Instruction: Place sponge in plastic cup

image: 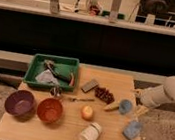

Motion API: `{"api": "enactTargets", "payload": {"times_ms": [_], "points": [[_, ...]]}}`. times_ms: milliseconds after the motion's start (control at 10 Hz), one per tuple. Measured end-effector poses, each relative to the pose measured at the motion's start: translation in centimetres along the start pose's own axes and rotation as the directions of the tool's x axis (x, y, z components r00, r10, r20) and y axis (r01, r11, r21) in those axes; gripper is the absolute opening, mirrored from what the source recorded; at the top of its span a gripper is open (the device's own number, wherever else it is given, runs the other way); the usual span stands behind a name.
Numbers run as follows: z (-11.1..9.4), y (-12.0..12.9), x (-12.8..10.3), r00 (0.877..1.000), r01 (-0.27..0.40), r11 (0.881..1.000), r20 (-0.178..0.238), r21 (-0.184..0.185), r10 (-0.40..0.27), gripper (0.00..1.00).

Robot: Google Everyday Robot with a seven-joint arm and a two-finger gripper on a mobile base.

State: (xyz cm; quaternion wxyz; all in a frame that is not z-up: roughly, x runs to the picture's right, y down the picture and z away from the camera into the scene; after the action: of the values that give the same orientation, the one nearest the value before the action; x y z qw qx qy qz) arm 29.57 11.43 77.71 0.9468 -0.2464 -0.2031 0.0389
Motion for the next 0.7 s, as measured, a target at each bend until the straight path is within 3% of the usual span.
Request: {"api": "enactTargets", "payload": {"times_ms": [700], "points": [[0.13, 0.05, -0.23, 1.0, 0.014, 1.0, -0.016, -0.009, -0.014, 0.8]]}}
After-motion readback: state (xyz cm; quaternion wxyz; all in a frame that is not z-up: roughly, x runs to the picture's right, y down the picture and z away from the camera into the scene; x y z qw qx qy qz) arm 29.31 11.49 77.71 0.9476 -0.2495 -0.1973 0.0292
